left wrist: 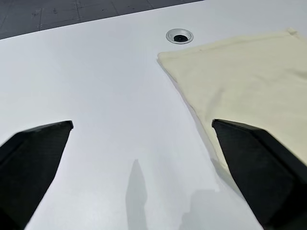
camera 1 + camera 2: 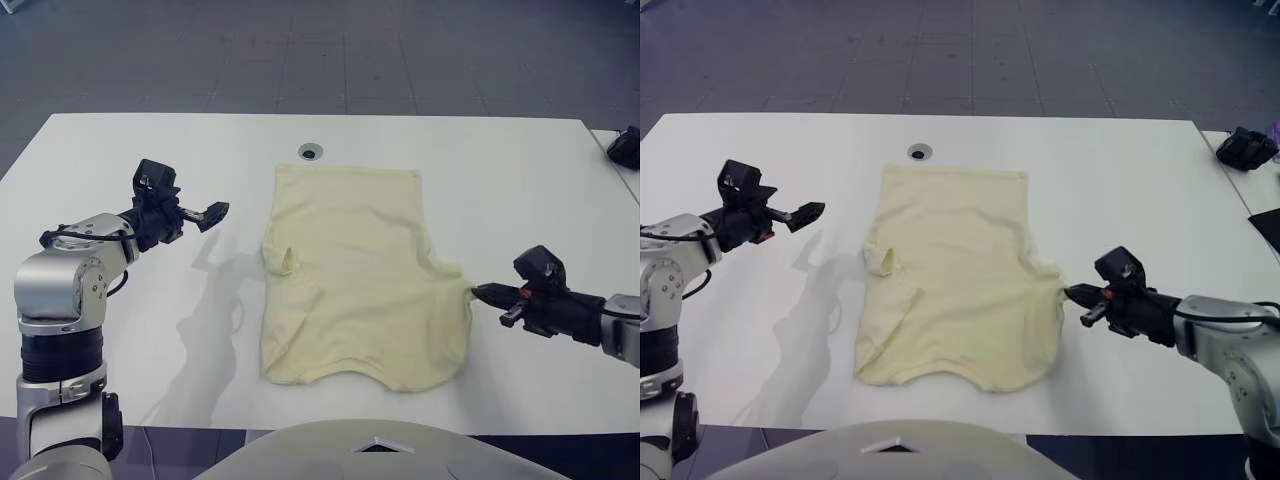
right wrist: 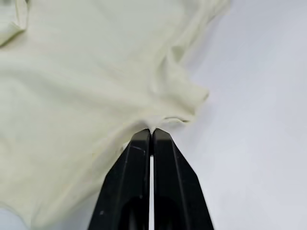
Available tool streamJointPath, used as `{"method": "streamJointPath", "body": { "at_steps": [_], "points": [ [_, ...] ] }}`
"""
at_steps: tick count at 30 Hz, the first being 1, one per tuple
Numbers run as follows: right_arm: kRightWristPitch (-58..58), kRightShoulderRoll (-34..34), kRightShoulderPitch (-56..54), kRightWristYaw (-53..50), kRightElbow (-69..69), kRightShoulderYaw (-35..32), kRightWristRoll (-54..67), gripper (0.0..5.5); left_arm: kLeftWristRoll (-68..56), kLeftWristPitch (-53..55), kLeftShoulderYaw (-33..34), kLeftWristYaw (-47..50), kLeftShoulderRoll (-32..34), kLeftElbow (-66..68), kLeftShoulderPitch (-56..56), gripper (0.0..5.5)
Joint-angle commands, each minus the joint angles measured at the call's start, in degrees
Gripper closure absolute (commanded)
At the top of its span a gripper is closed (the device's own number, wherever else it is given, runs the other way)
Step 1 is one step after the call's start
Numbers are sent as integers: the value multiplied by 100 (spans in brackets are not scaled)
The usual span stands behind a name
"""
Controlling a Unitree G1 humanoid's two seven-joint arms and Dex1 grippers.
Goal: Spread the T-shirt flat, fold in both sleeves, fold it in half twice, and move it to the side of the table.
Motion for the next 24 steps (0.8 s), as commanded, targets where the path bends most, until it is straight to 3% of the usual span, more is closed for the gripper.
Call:
{"method": "streamJointPath", "body": {
  "at_steps": [1, 6, 12, 23, 24],
  "points": [
    [174, 315, -455, -225, -47, 607, 200, 548, -2, 54, -71, 26, -92, -47, 16, 10],
    [-19, 853, -891, -629, 363, 1643, -66, 548, 35, 30, -215, -21, -141, 65, -141, 10],
    [-290, 1345, -1270, -856, 908, 2399, -374, 548, -1, 57, -234, -29, -169, 88, -163, 10],
    [-312, 1701, -1689, -776, 978, 2894, -324, 548, 1, 80, -332, -36, -212, 84, -180, 10],
    [-296, 1682, -1688, -739, 925, 2932, -289, 525, 3, 79, -336, -37, -212, 93, -191, 10]
  ]
}}
